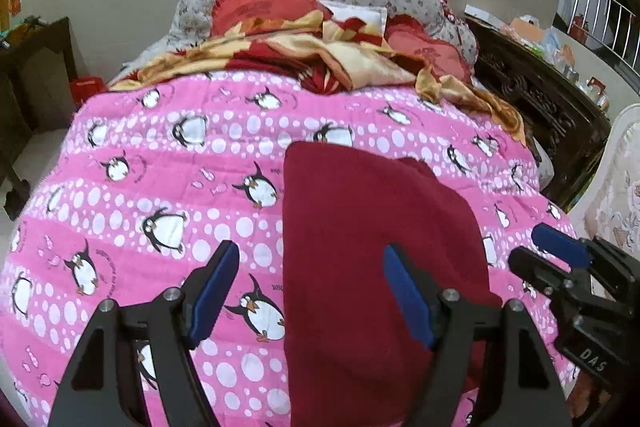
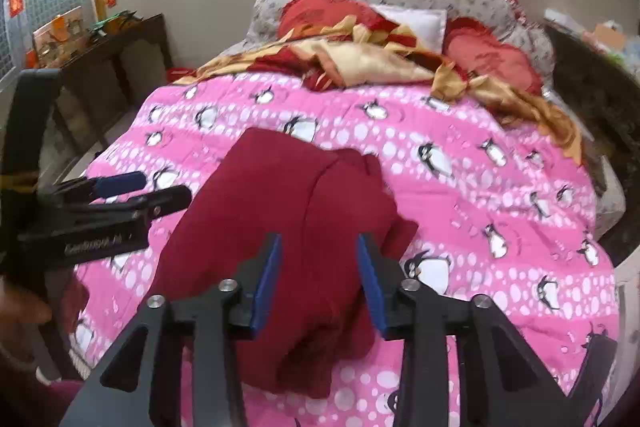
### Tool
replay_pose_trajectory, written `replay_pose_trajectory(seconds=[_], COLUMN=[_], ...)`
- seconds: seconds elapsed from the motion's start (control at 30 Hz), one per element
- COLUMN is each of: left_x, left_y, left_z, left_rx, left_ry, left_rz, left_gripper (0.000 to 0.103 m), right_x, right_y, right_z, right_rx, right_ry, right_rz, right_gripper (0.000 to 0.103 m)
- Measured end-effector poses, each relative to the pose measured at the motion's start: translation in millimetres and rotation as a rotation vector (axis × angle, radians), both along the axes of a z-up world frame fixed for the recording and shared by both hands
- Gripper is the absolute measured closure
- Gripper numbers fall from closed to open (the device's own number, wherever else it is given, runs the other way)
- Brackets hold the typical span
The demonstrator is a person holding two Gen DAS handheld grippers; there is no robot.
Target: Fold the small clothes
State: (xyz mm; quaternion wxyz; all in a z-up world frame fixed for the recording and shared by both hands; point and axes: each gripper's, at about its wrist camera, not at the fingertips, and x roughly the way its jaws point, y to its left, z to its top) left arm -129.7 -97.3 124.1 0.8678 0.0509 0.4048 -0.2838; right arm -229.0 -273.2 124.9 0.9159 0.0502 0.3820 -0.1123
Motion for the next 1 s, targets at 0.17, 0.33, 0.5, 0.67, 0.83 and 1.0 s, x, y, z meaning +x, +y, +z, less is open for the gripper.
replay_pose_trajectory(seconds=[0.17,0.33,0.5,0.67,0.83,1.0], left_x=[-7,-9,-9,-9,-8,-7], left_y=[5,11,11,12,11,10], left_z=[11,16,17,15,14,12], left_rx=[0.002,-0.003,-0.002,0.003,0.008,0.013], left_ry=[-0.055,-0.081,-0.090,-0.086,-0.085,-0.082], left_rz=[0.009,0.022,0.025,0.023,0.023,0.019], left_gripper=[0.025,0.025,0.025,0.025,0.025,0.025], right_x=[7,7,9,10,12,12], right_y=[4,5,4,3,3,2], right_z=[-1,-1,-1,-3,-4,-6], right_rx=[0.014,0.015,0.027,0.032,0.036,0.042], right_ry=[0.008,0.008,0.007,0.015,0.019,0.021], right_rz=[-0.027,-0.029,-0.041,-0.047,-0.045,-0.047], right_gripper=[0.050,0.050,0.049,0.049,0.049,0.049])
